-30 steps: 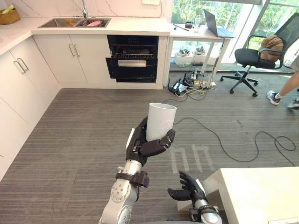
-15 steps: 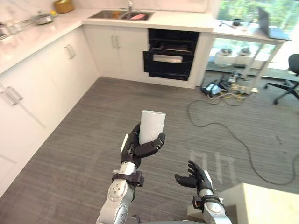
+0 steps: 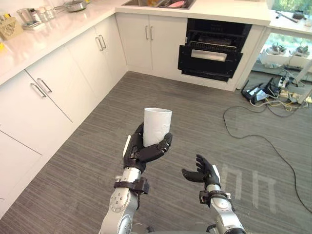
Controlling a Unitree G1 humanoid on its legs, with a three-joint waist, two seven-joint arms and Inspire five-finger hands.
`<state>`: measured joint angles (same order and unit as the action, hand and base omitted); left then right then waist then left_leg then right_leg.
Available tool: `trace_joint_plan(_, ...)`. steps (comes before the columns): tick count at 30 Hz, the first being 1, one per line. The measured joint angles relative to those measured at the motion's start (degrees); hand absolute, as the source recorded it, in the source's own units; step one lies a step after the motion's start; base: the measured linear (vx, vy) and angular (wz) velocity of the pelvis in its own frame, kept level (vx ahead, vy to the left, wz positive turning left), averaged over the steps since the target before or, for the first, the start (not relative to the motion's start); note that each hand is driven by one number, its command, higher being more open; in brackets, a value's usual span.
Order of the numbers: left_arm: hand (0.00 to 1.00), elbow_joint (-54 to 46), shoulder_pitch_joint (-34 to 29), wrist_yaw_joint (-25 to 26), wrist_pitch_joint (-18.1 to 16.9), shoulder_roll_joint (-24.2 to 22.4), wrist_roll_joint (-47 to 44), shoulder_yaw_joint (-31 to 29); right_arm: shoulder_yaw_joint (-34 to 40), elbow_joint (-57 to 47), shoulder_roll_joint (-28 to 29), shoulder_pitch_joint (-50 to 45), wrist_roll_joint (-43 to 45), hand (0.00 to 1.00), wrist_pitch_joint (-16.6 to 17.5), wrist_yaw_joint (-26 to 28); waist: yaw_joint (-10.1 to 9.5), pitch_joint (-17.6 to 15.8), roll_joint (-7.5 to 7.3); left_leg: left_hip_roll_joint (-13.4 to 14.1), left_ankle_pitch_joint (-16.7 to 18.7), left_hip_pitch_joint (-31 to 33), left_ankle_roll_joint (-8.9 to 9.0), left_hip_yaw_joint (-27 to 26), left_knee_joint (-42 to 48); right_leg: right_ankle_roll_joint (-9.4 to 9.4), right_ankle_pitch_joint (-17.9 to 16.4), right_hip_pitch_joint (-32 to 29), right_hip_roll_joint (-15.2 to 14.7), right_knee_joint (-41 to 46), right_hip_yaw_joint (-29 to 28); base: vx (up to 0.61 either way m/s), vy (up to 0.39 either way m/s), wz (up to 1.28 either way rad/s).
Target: Walk over to the sink, pick up the cup, carry it to the dishwasher, place the cup inside the dishwasher, then close the dishwasher door
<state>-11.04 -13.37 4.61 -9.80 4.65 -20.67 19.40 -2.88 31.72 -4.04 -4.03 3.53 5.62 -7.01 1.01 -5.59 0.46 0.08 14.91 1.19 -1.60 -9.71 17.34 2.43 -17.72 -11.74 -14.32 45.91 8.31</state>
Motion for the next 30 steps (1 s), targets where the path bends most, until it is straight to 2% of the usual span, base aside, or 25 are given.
trace_joint_plan(1,0.30,0.0,0.0,0.2,0.0,0.1,0.0,-0.1,0.0,-1.0,0.3,-0.7,-0.5,0.90,0.0,0.0,0.11,-0.1,0.15,0.3,0.0,-2.1,0.07,1.5,-2.2,-1.10,-1.1,-2.9,2.5,-1.7,-0.5,0.40,0.023,0.63)
trace_joint_plan(4,0.30,0.1,0.2,0.3,-0.1,0.2,-0.1,-0.1,0.0,-1.2,0.1,-0.8,-0.6,0.90,0.0,0.3,1.26,-0.5,1.21,2.3,0.3,-5.8,1.05,5.0,-5.4,-0.76,-0.3,-8.6,8.6,-10.1,-1.2,0.38,-0.056,0.69)
trace_joint_plan(5,0.30,0.3,0.5,0.3,-0.3,0.4,0.0,0.0,0.0,-2.3,0.1,-1.2,-0.6,0.90,0.0,0.3,1.68,-0.4,1.02,2.7,1.1,-6.7,2.52,6.1,-5.7,-0.50,3.9,-10.0,10.7,-17.7,-2.3,0.43,-0.101,0.79)
trace_joint_plan(6,0.30,0.4,0.7,0.3,-0.4,0.6,0.0,0.2,-0.2,-3.0,-0.1,-1.7,-0.6,0.90,0.0,0.3,1.75,-0.3,0.69,2.7,1.8,-7.3,3.58,6.5,-5.6,-1.32,10.1,-10.2,11.3,-20.6,-3.3,0.49,-0.114,0.78)
trace_joint_plan(7,0.30,2.1,1.1,0.3,-0.4,0.2,0.0,0.7,-0.5,-3.8,-1.1,-2.5,-0.6,0.90,0.0,0.3,1.73,0.2,2.17,3.9,2.6,-8.8,4.71,7.6,-5.7,-1.41,14.9,-9.5,11.9,-19.5,-3.2,0.52,-0.121,0.52)
trace_joint_plan(8,0.30,2.7,1.1,0.3,-0.3,0.0,0.0,1.1,-1.0,-4.9,-1.8,-2.9,-0.6,0.90,0.0,0.3,1.40,0.9,3.38,5.5,1.9,-8.7,6.03,7.8,-4.9,-2.68,13.5,-8.4,12.7,-19.6,-1.7,0.52,-0.140,0.48)
trace_joint_plan(9,0.30,2.7,1.2,0.3,-0.3,-0.2,0.0,1.1,-1.3,-6.0,-2.0,-3.3,-0.6,0.90,0.0,0.3,1.51,0.9,3.62,6.1,1.5,-8.4,6.65,8.0,-3.6,-2.72,12.7,-7.4,12.8,-20.1,-1.0,0.48,-0.172,0.46)
trace_joint_plan(11,0.30,2.7,1.5,0.3,-0.3,-1.4,0.1,1.0,-1.8,-9.5,-1.9,-5.6,-0.6,0.90,0.0,0.3,1.60,0.7,3.89,7.8,0.5,-5.0,8.06,8.3,7.4,-3.82,11.4,-2.6,13.6,-22.6,1.6,0.43,-0.175,0.54)
trace_joint_plan(12,0.30,2.4,1.1,0.1,-0.3,-2.3,0.1,0.8,-2.6,-13.0,-2.0,-8.0,-0.5,0.90,0.0,0.2,1.10,0.5,3.67,9.7,-3.4,0.2,8.76,7.9,22.8,-4.63,10.9,3.0,14.2,-25.4,2.1,0.39,-0.137,0.34)
trace_joint_plan(13,0.30,1.9,0.7,0.1,-0.3,-2.4,0.1,0.7,-2.8,-14.2,-1.9,-8.5,-0.5,0.90,0.0,0.2,0.77,0.3,3.65,10.6,-3.6,1.8,8.61,7.1,27.7,-4.80,10.7,5.2,14.4,-26.6,2.1,0.44,-0.123,0.17)
trace_joint_plan(14,0.30,0.6,0.0,0.1,-0.3,-2.7,0.1,0.7,-3.3,-16.5,-1.5,-9.1,-0.3,0.90,0.0,-0.1,-0.13,0.0,3.33,12.8,-1.9,4.6,7.80,4.0,34.8,-5.10,10.3,9.5,15.0,-29.4,1.8,0.30,-0.049,-0.10)
trace_joint_plan(15,0.30,-0.8,-0.6,-0.3,-0.5,-2.8,0.1,0.6,-3.5,-18.1,-1.1,-9.2,-0.3,0.90,0.4,-0.2,-0.85,-0.1,3.12,14.4,0.3,7.6,6.92,1.5,36.7,-4.68,9.8,12.2,15.1,-31.5,1.4,0.27,-0.034,-0.13)
trace_joint_plan(17,0.30,-1.8,-0.7,-0.8,-0.8,-2.9,0.1,0.5,-3.7,-18.8,-1.1,-8.8,-0.3,0.90,1.0,-0.2,-1.81,0.0,3.32,14.9,2.3,11.6,5.79,0.5,34.0,-4.46,7.9,13.8,15.0,-32.9,1.4,0.20,0.043,-0.03)
trace_joint_plan(18,0.30,-2.0,-0.7,-1.0,-0.8,-2.9,0.1,0.2,-3.7,-17.9,-1.2,-7.9,-0.3,0.90,1.0,-0.2,-2.03,0.0,3.20,14.1,2.9,14.0,4.91,0.6,28.9,-4.71,6.3,14.7,14.4,-32.9,1.3,0.25,0.147,0.08)
trace_joint_plan(20,0.30,-1.7,-0.8,-1.0,-0.6,-3.0,0.1,-0.5,-3.6,-15.7,-1.3,-6.9,-0.3,0.90,1.0,-0.2,-2.01,-0.2,2.84,10.5,2.4,16.5,5.14,1.7,19.6,-3.50,4.6,16.1,12.5,-32.9,1.3,0.25,0.183,0.07)
trace_joint_plan(21,0.30,-1.6,-1.0,-1.0,-0.6,-3.1,0.2,-1.2,-3.4,-13.9,-1.5,-6.4,-0.3,0.90,1.0,-0.3,-1.99,-0.3,2.75,8.0,0.0,17.2,5.59,2.2,12.1,-2.03,3.6,16.5,10.9,-32.9,0.9,0.27,0.256,-0.17)
trace_joint_plan(22,0.30,-1.5,-1.3,-0.9,-0.6,-3.1,0.3,-2.1,-3.1,-11.8,-1.9,-6.1,-0.3,0.90,0.9,-0.3,-2.43,-0.3,2.82,6.4,-6.1,16.5,5.54,2.3,7.3,-0.49,2.4,17.1,9.7,-32.6,-0.6,0.31,0.293,-0.36)
trace_joint_plan(23,0.30,-1.5,-1.6,-0.8,-0.6,-3.1,0.4,-2.5,-3.1,-11.0,-2.0,-6.0,-0.3,0.90,0.6,-0.3,-2.99,-0.2,2.78,5.8,-9.4,15.3,4.37,1.7,6.2,0.35,1.8,17.4,9.3,-32.4,-1.8,0.38,0.327,-0.49)
trace_joint_plan(24,0.30,-1.5,-1.5,-0.7,-0.6,-2.9,0.4,-3.8,-3.3,-9.8,-1.7,-5.5,-0.4,0.90,0.1,-0.3,-3.14,-0.1,2.10,4.5,-8.2,15.3,2.10,0.3,7.7,1.30,1.3,17.9,7.6,-32.5,-3.8,0.42,0.342,-0.27)
trace_joint_plan(25,0.30,-1.5,-0.9,-0.5,-0.6,-2.9,0.4,-4.7,-3.6,-9.8,-1.5,-5.3,-0.4,0.90,0.1,-0.2,-2.65,-0.2,1.37,3.7,-5.6,16.8,0.24,-0.2,11.4,3.11,1.5,17.8,6.7,-32.0,-5.3,0.42,0.335,-0.15)
trace_joint_plan(26,0.30,-1.5,-0.8,-0.3,-0.6,-2.6,0.4,-4.8,-3.8,-9.6,-1.4,-5.1,-0.5,0.90,0.0,-0.2,-2.75,-0.5,0.91,3.6,-4.5,16.8,-0.67,-1.0,12.9,3.53,1.2,17.6,6.1,-30.9,-6.1,0.39,0.327,-0.22)
trace_joint_plan(28,0.30,-1.5,-1.4,0.1,-0.4,-1.7,0.4,-4.8,-4.1,-9.4,-0.9,-4.5,-0.7,0.90,-0.3,0.2,-3.18,-0.6,0.03,2.8,-1.3,15.3,-1.71,-2.5,14.4,4.41,0.6,14.7,4.9,-22.8,-8.1,0.34,0.261,-0.36)
trace_joint_plan(30,0.30,-1.5,-1.4,0.1,-0.2,0.4,0.7,-4.4,-4.1,-9.2,0.4,-2.9,-1.0,0.90,-0.4,0.4,-2.15,-1.2,-1.60,0.5,0.1,10.2,-3.46,-4.0,12.0,6.59,2.0,7.8,2.0,-4.1,-9.3,0.39,0.228,-0.12)
